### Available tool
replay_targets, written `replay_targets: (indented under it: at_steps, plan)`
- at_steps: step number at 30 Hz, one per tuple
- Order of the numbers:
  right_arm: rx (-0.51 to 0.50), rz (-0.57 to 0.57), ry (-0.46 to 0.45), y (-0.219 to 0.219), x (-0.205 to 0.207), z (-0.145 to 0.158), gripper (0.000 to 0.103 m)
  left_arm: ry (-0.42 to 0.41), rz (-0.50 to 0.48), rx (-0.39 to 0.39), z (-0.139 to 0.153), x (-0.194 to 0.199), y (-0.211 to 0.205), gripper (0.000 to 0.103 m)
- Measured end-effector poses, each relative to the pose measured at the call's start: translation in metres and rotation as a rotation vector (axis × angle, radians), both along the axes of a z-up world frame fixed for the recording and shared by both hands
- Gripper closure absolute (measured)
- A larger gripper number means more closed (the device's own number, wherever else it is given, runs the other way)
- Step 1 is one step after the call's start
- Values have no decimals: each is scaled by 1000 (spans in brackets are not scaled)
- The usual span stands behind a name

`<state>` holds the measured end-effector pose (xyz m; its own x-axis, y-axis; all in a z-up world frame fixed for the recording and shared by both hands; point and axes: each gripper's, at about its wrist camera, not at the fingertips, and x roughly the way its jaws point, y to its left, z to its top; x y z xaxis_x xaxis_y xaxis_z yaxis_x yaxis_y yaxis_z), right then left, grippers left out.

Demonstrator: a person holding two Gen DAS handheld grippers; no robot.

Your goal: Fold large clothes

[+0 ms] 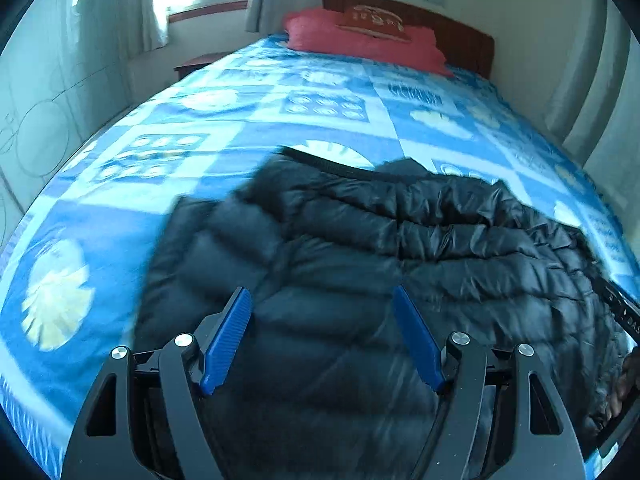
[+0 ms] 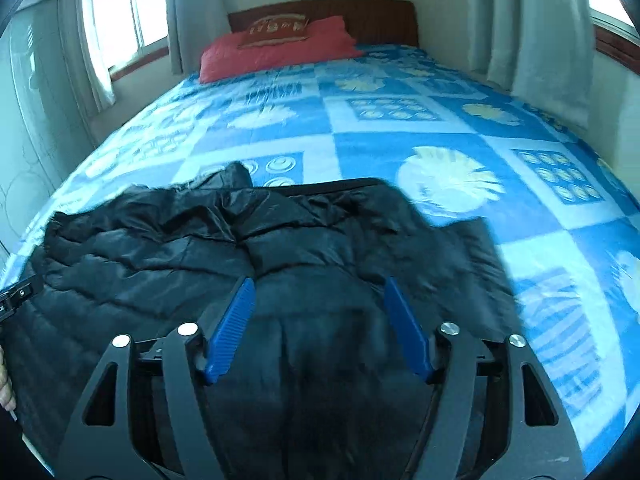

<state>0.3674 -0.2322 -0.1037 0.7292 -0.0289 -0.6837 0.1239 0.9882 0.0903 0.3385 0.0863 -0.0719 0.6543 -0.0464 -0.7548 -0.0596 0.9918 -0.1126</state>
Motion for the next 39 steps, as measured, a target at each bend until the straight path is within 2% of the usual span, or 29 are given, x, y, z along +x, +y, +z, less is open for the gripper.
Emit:
replay_targets:
  at_steps: [4, 8, 12, 15, 18, 20, 22, 23, 24, 25, 27, 29, 33, 39]
  plan:
    - [12, -46, -11, -17, -50, 13, 31, -19, 66, -28, 13, -52, 33, 31]
    - [45, -106, 21, -38, -99, 7, 26, -19, 154, -51, 8, -106, 65, 27]
    - [119, -183, 49, -59, -134, -10, 25, 41, 227, -198, -12, -149, 94, 26]
    - [221, -220, 78, -70, -146, -26, 25, 71, 232, -302, -27, -162, 99, 25]
    - [317, -222, 95, -71, -145, -37, 25, 81, 201, -383, -31, -158, 92, 25]
    - [340, -215, 97, -68, -142, -41, 25, 80, 202, -383, -32, -153, 87, 25]
    - [319, -222, 90, -63, -139, -43, 25, 74, 218, -380, -35, -148, 84, 26]
    - [310, -229, 90, -62, -137, -44, 31, 79, 230, -381, -39, -146, 84, 35]
    - [292, -243, 97, -61, -136, -46, 45, 83, 234, -387, -42, -144, 82, 42]
    - [294, -246, 97, -61, -135, -48, 49, 84, 239, -395, -44, -144, 81, 45]
    - [304, -239, 84, -61, -135, -49, 64, 73, 234, -362, -42, -145, 74, 57]
    - [279, -217, 63, -56, -138, -44, 73, 51, 214, -289, -34, -147, 62, 65]
    - [218, -195, 27, -45, -144, -32, 83, 37, 208, -281, -27, -154, 59, 76]
    - [259, -194, 11, -47, -158, -25, 86, 28, 192, -286, -20, -171, 61, 79]
